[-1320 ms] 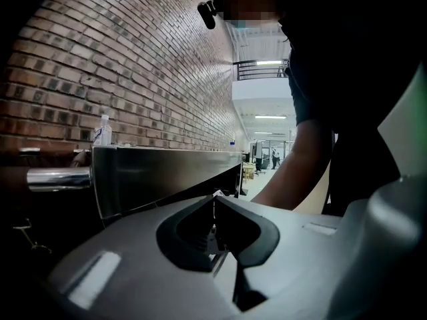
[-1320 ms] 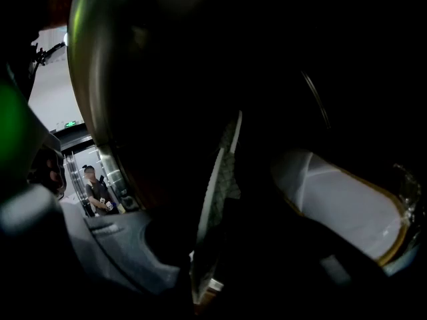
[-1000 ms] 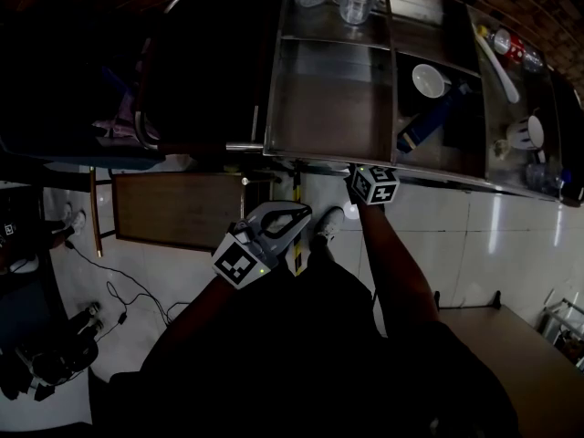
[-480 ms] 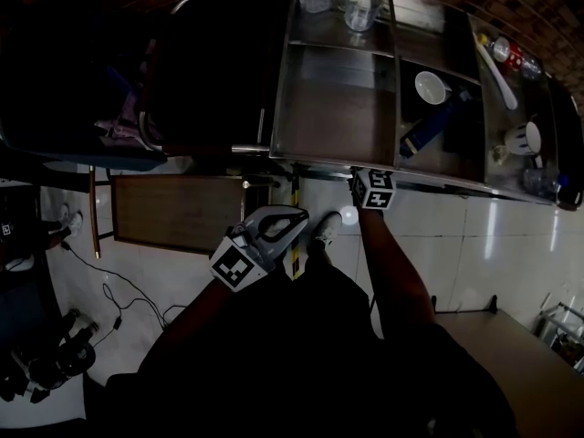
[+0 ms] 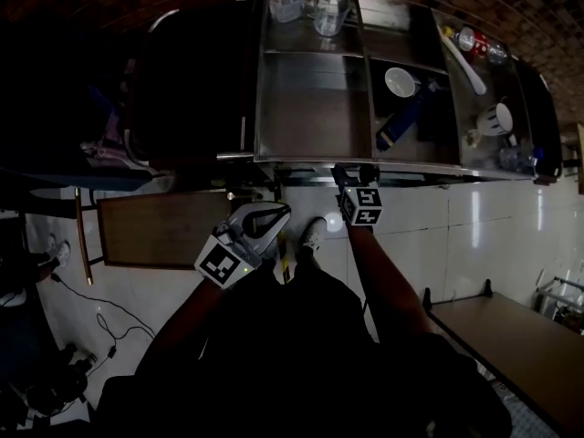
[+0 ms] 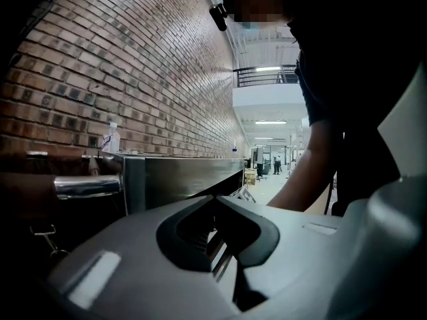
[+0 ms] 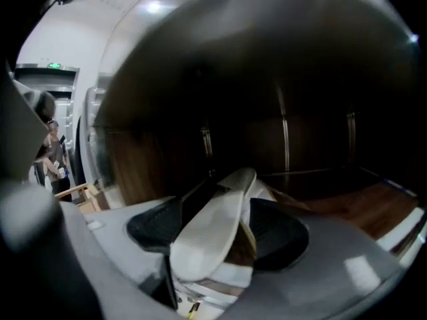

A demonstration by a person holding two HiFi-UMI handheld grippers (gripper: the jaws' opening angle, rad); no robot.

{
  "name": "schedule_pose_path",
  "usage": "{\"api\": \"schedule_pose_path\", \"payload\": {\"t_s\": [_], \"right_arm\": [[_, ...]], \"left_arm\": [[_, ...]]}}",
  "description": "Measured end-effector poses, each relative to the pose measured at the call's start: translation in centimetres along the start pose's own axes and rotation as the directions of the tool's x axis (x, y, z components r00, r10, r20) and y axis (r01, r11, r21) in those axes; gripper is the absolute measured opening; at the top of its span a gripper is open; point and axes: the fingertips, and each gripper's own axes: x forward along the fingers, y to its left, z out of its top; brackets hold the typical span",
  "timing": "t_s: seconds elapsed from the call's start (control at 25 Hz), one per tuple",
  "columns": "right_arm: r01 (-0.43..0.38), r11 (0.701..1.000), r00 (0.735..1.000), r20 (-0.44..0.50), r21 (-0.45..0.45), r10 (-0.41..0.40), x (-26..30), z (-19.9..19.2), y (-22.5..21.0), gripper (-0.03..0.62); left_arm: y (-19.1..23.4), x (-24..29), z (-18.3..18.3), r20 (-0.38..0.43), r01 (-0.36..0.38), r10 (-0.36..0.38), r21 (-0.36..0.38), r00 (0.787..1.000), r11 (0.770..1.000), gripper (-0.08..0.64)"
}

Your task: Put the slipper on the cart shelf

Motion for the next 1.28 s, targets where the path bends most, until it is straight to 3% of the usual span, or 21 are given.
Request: {"api": "schedule_pose_path", "payload": {"t_s": [0.2, 0.32, 0.6, 0.8, 0.92, 1.12, 1.28], "right_arm": [[-0.022, 1.0, 1.0, 0.016, 0.021, 0.022, -5.1, 0.5, 2.3, 0.307], [-0.094, 0.995, 0.993, 0.07, 0.042, 0.091, -8.2, 1.8, 5.2, 0.305], [-0.198, 0.975, 0.955, 0.204, -0.101, 0.215, -14.1, 9.5, 14.2, 0.286], [-0.22, 0.956, 0.923, 0.275, -0.192, 0.268, -17.2, 13.9, 20.3, 0.151], [-0.229, 0.952, 0.915, 0.289, -0.201, 0.281, -18.5, 14.6, 22.1, 0.116], [-0.258, 0.942, 0.906, 0.285, -0.213, 0.313, -20.2, 14.3, 23.6, 0.0], [-0.291, 0.927, 0.893, 0.279, -0.236, 0.352, -22.2, 13.6, 25.0, 0.0]], "left_arm": [[0.1, -0.4, 0.8, 0.041, 0.031, -0.031, -0.004, 0.999, 1.0, 0.009], [-0.2, -1.1, 1.5, 0.067, 0.066, -0.066, 0.005, 0.996, 0.998, 0.009], [-0.2, -3.8, 2.4, 0.117, 0.133, -0.132, 0.001, 0.984, 0.991, 0.008], [-0.3, -5.6, 2.9, 0.127, 0.16, -0.16, 0.009, 0.979, 0.987, 0.006], [-1.1, -6.5, 3.0, 0.127, 0.168, -0.17, 0.027, 0.977, 0.985, 0.005], [-2.7, -7.6, 3.6, 0.135, 0.161, -0.164, 0.034, 0.977, 0.986, 0.005], [-5.0, -8.5, 3.6, 0.139, 0.145, -0.149, 0.037, 0.979, 0.989, 0.005]]}}
